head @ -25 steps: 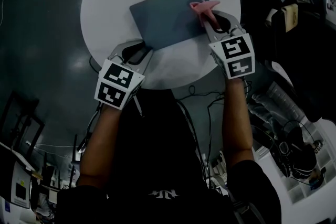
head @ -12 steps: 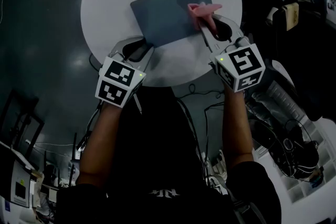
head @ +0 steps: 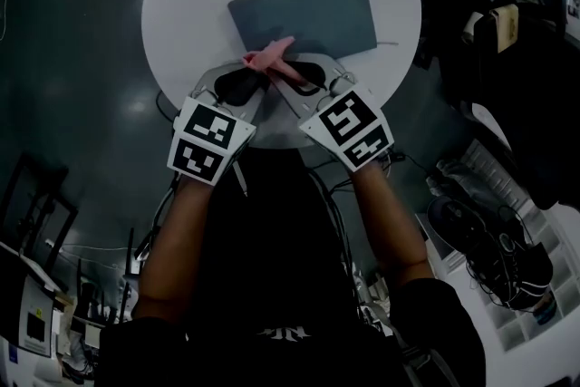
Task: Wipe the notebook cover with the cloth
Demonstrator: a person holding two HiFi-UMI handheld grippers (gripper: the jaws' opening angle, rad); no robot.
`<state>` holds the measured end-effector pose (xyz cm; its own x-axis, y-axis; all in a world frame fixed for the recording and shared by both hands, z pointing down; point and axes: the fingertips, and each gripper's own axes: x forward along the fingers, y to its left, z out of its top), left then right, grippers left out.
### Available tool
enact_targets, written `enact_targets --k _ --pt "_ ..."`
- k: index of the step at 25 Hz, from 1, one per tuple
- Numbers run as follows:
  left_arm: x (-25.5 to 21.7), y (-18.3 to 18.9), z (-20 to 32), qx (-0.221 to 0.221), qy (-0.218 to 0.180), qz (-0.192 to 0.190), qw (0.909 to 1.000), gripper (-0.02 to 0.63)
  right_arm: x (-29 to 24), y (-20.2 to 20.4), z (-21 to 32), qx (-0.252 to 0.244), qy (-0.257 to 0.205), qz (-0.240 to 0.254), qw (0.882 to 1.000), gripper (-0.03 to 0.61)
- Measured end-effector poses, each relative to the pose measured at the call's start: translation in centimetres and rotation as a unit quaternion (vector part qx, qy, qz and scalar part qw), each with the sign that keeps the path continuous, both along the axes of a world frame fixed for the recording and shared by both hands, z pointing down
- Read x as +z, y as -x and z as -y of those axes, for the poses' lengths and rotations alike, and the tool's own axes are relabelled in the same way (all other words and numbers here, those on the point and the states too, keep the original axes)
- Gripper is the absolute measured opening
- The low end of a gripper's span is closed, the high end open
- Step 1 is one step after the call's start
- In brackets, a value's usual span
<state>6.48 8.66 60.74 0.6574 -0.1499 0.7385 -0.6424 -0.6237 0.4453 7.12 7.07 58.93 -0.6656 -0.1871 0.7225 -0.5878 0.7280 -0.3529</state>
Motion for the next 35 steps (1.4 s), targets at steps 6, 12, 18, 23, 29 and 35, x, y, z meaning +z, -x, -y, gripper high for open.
enact_targets --k 6,12,18,23,29,35 --pt "0.1 0.1 0.0 0.001 -0.001 0.0 1.0 0.094 0.8 0.6 -0.4 -0.039 -0.014 -0.037 0.998 0.026" --pt "0.0 0.2 -0.2 0.001 0.001 -0.002 1.0 0.094 1.2 -0.4 -0.3 -0.046 -0.035 -0.072 0.996 0.026" --pt "0.1 0.0 -0.1 0.004 0.0 -0.001 1.0 0.094 1.3 -4.8 1.2 0.002 -0.04 -0.1 0.994 0.026" --pt "-0.2 0.1 0.0 0.008 0.001 -0.001 1.0 0.094 1.1 -10.0 2.9 0.052 -0.047 -0.137 0.988 0.026" --pt "0.0 -0.3 -0.3 0.012 0.0 -0.001 0.9999 0.094 1.3 -14.8 4.2 0.088 -0.057 -0.171 0.98 0.026" --pt "-0.2 0.2 -0.3 0.016 0.001 -0.002 0.9999 0.094 1.1 -16.8 5.2 0.119 -0.063 -0.182 0.974 0.026"
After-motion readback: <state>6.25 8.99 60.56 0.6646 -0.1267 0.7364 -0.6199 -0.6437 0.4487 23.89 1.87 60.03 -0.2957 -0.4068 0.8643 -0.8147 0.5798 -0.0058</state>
